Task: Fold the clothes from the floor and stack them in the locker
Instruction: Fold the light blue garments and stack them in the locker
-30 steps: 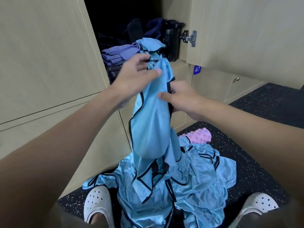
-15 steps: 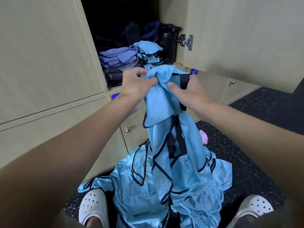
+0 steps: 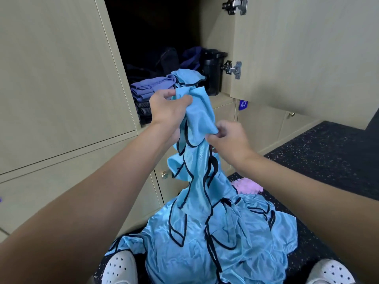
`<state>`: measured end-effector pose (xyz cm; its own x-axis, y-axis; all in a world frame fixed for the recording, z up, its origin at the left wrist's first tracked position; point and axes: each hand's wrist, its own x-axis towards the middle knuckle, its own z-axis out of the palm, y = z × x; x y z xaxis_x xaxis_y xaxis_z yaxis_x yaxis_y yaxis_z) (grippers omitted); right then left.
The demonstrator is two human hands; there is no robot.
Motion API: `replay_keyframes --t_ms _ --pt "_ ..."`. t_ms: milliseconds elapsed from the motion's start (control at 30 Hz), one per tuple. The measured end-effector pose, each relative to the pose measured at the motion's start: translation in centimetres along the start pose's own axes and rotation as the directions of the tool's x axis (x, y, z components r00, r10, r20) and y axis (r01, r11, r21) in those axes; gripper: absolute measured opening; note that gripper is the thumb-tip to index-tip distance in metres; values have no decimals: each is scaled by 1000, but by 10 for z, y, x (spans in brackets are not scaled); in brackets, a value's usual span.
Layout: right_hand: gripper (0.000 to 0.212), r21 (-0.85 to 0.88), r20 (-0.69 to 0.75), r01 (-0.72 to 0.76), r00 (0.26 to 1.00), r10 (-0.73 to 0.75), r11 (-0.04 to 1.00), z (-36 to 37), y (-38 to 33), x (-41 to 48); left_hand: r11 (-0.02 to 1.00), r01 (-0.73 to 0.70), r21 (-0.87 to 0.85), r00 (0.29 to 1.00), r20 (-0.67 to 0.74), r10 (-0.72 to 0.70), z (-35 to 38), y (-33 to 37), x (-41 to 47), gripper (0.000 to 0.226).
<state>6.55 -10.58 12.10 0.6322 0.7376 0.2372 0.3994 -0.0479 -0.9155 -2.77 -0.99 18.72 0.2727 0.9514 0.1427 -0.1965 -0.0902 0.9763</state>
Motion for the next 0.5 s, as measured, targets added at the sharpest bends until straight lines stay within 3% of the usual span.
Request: replay_keyframes --t_ms 133,267,367,500 --pt "12 113 -17 -37 999 39 993 -2 -5 2 994 33 -101 999 -13 -34 -5 1 2 34" --pt "48 55 217 -138 968 123 989 -3 -2 -6 993 8 -114 1000 -13 -9 -7 5 3 40" --pt "12 -4 206 -116 972 114 993 0 0 -10 996 -5 -89 1000 -13 4 -5 5 0 38" --pt "23 68 118 -124 986 116 990 0 -2 -4 1000 -7 -18 1000 -18 7 -9 0 1 40"
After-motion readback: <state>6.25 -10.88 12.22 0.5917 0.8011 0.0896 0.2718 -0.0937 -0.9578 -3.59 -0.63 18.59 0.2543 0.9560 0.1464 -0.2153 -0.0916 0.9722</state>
